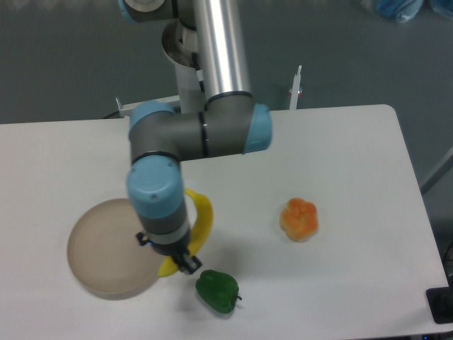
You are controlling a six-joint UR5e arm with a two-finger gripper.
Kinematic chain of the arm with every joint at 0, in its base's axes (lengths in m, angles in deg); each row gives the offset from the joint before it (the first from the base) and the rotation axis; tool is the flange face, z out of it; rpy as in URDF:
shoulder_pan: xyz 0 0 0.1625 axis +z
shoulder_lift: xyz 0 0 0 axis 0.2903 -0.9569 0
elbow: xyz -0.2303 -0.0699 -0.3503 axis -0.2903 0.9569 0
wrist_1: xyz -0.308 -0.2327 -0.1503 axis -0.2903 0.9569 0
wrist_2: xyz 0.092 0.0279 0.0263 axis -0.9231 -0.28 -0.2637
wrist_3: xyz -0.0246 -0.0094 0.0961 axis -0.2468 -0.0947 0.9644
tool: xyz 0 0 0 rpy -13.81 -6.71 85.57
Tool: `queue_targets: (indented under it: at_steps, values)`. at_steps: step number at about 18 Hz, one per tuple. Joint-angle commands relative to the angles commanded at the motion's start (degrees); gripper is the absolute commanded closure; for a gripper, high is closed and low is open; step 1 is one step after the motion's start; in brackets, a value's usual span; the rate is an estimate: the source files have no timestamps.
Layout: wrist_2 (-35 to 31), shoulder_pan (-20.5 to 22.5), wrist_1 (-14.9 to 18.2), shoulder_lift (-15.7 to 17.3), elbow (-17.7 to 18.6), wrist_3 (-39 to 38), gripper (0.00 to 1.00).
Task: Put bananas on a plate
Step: 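Carry the banana over the beige plate and lower it, then open the gripper to release the banana onto the plate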
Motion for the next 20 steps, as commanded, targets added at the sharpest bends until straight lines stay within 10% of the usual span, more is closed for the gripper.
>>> queue_targets:
  at_steps: [12,20]
  values:
    - [0.1,-6.8,-0.3,-5.8,-0.5,-11.6,0.72]
    - [-0.8,-8.5,-1.9,-7.0,-3.0,-15.0,0.0]
